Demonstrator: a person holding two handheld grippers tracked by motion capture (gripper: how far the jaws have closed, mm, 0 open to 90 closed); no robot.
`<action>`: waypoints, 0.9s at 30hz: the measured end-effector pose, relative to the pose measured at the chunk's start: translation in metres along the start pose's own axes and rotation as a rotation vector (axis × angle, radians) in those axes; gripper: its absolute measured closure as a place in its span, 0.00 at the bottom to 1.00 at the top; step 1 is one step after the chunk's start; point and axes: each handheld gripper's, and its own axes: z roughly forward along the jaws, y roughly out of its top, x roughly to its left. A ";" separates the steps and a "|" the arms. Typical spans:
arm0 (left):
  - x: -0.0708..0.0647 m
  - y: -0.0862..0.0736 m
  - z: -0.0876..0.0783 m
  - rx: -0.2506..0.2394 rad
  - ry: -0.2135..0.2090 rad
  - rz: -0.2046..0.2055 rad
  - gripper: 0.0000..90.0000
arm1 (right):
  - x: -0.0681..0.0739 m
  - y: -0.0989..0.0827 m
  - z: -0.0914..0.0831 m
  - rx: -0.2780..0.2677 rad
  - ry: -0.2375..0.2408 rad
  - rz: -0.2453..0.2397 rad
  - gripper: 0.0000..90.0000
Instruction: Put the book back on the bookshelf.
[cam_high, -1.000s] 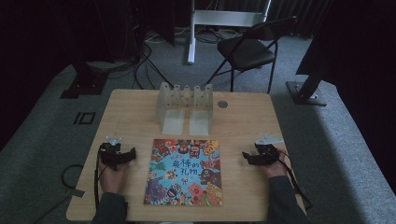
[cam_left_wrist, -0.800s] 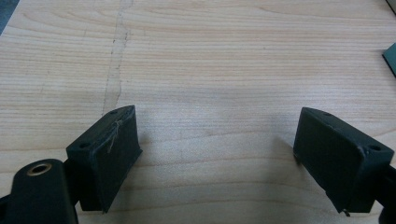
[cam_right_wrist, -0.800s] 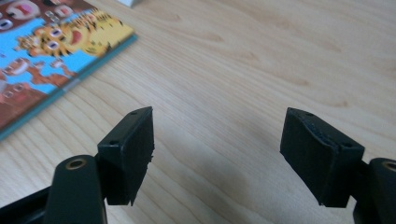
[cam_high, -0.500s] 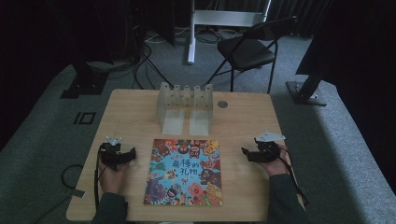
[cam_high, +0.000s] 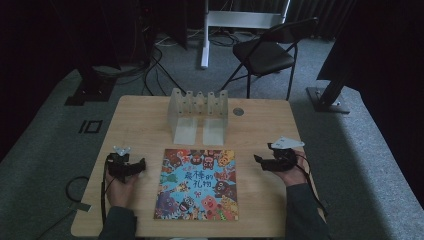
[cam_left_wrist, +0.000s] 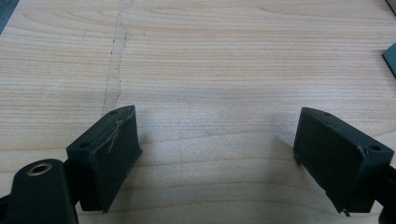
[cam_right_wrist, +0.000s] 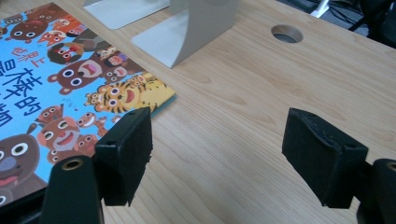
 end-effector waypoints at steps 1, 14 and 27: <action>0.000 0.000 0.000 0.000 0.000 0.000 0.16 | 0.000 0.000 0.000 0.000 0.000 0.000 0.26; -0.002 0.000 0.000 -0.001 -0.005 0.006 0.16 | 0.017 0.014 0.018 0.033 0.023 -0.075 0.26; -0.001 0.000 0.000 -0.001 -0.005 0.005 0.16 | 0.031 0.021 0.041 0.035 0.059 -0.106 0.27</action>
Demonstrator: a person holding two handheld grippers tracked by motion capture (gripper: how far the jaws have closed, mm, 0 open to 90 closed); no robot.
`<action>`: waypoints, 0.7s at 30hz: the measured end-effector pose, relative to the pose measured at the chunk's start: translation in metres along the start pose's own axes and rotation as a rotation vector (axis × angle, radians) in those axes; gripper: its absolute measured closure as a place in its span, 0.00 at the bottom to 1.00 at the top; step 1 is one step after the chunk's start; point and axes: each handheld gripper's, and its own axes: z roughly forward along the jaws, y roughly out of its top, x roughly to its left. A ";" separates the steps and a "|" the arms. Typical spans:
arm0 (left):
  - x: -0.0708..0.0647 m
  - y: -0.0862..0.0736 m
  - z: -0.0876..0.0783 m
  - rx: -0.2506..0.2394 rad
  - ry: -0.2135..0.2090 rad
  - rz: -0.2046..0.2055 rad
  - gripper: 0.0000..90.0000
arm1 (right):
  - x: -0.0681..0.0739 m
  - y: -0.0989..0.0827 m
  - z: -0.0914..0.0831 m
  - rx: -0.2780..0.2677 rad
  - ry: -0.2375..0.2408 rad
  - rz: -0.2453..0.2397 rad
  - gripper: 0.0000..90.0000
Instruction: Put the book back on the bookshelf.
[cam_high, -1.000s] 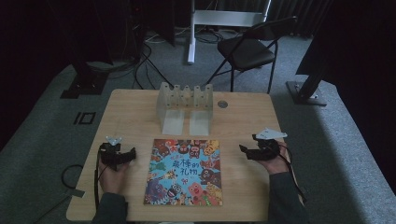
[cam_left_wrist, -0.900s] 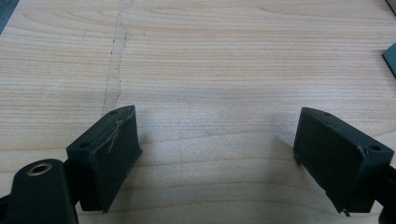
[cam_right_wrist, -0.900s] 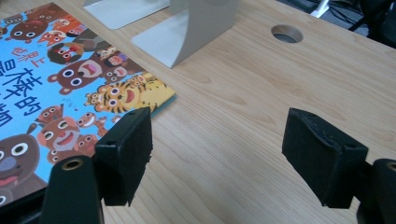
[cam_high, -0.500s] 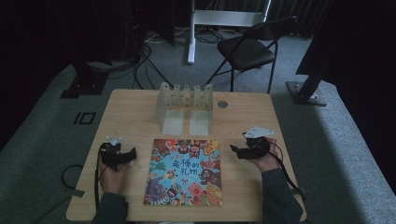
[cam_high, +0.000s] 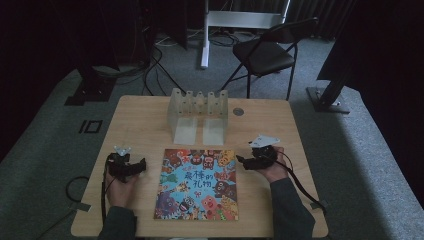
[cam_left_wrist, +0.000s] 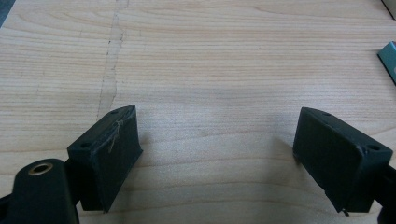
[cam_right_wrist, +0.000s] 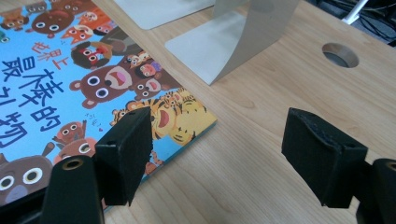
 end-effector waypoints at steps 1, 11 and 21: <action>0.000 0.000 0.000 0.000 0.000 0.000 0.16 | 0.001 0.000 0.002 0.002 0.002 0.000 0.27; 0.000 0.000 0.000 -0.001 -0.003 0.004 0.17 | 0.006 0.001 0.020 0.036 0.033 -0.007 0.27; 0.000 0.000 0.000 -0.003 -0.005 0.008 0.18 | 0.012 0.009 0.030 0.035 0.062 -0.027 0.26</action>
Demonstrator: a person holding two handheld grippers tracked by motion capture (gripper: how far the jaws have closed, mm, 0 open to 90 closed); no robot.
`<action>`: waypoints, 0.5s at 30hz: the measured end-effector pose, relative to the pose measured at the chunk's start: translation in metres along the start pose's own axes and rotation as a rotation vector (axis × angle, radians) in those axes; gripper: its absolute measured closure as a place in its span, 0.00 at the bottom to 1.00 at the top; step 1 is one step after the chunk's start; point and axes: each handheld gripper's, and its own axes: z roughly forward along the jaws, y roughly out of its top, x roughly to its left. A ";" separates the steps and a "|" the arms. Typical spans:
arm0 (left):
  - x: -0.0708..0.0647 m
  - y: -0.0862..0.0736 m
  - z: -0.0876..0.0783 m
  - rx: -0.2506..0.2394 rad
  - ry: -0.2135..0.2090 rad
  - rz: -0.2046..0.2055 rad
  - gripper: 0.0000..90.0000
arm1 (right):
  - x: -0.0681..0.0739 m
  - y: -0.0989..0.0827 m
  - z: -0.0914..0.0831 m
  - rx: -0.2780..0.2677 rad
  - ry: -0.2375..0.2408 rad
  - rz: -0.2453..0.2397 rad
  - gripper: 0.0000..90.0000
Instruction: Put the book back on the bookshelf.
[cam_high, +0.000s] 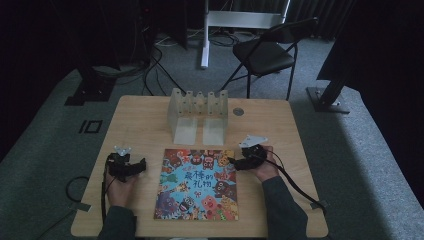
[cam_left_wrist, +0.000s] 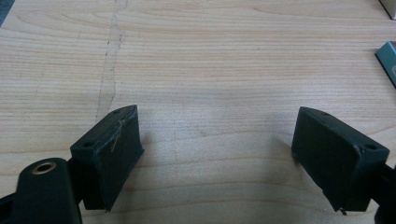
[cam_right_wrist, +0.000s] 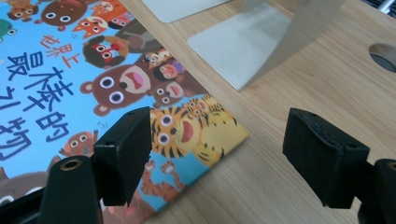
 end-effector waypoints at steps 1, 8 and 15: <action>0.000 0.000 0.000 -0.001 -0.003 0.002 0.19 | 0.000 0.001 0.002 0.001 0.003 -0.003 0.26; -0.001 -0.001 -0.001 -0.006 -0.014 0.013 0.23 | -0.003 -0.002 0.020 0.026 0.031 0.023 0.24; -0.002 -0.002 -0.002 -0.006 -0.025 0.023 0.21 | -0.007 -0.006 0.034 0.040 0.063 0.043 0.23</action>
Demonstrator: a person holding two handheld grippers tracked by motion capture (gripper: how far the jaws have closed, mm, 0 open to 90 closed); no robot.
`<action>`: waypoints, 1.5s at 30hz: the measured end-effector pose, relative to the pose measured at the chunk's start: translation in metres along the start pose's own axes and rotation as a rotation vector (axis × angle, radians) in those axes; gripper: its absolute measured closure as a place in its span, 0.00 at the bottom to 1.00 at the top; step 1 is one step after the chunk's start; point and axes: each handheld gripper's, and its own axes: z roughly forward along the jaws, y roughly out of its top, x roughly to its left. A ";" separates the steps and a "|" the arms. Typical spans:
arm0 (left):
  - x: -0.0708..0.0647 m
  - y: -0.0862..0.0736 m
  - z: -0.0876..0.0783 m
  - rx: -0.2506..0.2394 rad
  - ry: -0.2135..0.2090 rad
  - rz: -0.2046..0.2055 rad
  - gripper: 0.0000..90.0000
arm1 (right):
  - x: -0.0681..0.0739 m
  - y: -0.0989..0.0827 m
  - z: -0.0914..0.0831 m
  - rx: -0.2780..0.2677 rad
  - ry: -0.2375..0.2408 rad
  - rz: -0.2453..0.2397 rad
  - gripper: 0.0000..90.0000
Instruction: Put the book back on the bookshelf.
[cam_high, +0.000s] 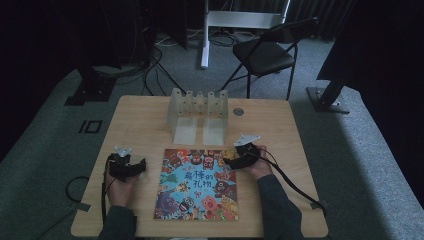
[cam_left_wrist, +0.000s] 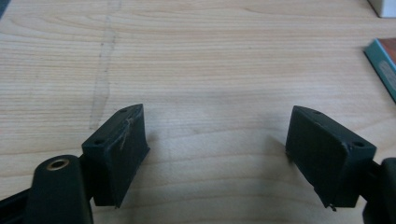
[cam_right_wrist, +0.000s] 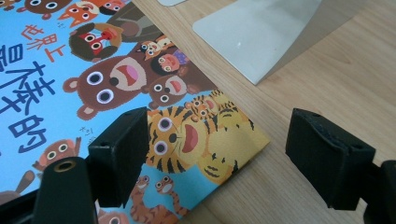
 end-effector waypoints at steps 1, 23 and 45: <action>0.000 0.000 0.000 0.004 -0.008 0.013 0.21 | 0.000 0.000 0.000 0.000 0.000 0.000 0.23; -0.002 -0.002 -0.002 -0.012 -0.040 0.041 0.29 | -0.010 -0.005 0.018 0.011 0.071 0.076 0.23; -0.013 -0.002 -0.007 -0.002 -0.105 0.065 0.33 | -0.014 -0.005 0.018 0.008 0.114 0.125 0.23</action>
